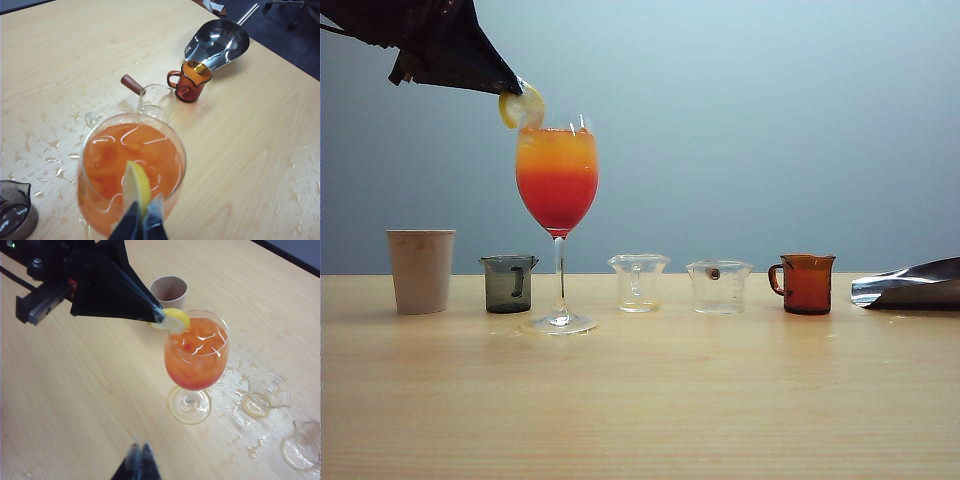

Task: Pick up the lemon slice from the paper cup on the left and carefully insert it into the rim of the goblet.

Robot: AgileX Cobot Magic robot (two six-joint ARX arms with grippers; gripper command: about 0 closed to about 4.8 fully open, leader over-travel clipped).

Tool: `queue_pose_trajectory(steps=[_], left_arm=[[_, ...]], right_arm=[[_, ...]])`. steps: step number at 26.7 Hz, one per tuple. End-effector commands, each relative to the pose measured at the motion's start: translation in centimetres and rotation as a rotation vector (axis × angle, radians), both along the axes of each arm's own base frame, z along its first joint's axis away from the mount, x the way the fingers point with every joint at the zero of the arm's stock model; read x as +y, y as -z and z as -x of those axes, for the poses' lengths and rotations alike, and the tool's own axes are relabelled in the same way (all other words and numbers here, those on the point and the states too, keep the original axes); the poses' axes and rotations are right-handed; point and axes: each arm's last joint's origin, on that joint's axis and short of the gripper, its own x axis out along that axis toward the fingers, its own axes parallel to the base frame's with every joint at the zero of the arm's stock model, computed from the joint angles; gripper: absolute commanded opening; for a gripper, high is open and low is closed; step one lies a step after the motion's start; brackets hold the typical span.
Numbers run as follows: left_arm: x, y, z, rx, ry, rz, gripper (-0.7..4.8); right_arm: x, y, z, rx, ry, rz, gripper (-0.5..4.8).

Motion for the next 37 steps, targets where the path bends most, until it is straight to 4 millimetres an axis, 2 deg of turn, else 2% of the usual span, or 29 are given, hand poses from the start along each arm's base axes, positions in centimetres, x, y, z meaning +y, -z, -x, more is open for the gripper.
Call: queue_pose_trajectory(steps=[1, 27, 28, 29, 31, 37], left_arm=[[-0.01, -0.31, -0.05, -0.025, 0.001, 0.003, -0.06], [-0.06, 0.13, -0.41, -0.013, -0.022, -0.015, -0.04], [-0.06, 0.12, -0.40, -0.014, -0.021, -0.015, 0.04], [-0.06, 0.10, -0.39, -0.014, -0.021, -0.015, 0.47], [-0.08, 0.10, -0.37, -0.010, -0.013, -0.007, 0.86], [-0.07, 0.05, -0.33, -0.009, -0.014, -0.004, 0.90]], right_arm=[[0.00, -0.34, 0.05, -0.018, -0.007, -0.016, -0.04], [0.01, -0.34, 0.06, -0.017, -0.007, -0.016, -0.04], [0.01, -0.34, 0.06, -0.017, -0.007, -0.016, -0.04], [0.01, -0.34, 0.06, -0.017, -0.007, -0.016, -0.04], [0.01, -0.34, 0.06, -0.017, -0.007, -0.016, -0.04], [0.01, -0.34, 0.06, -0.017, -0.007, -0.016, -0.04]])
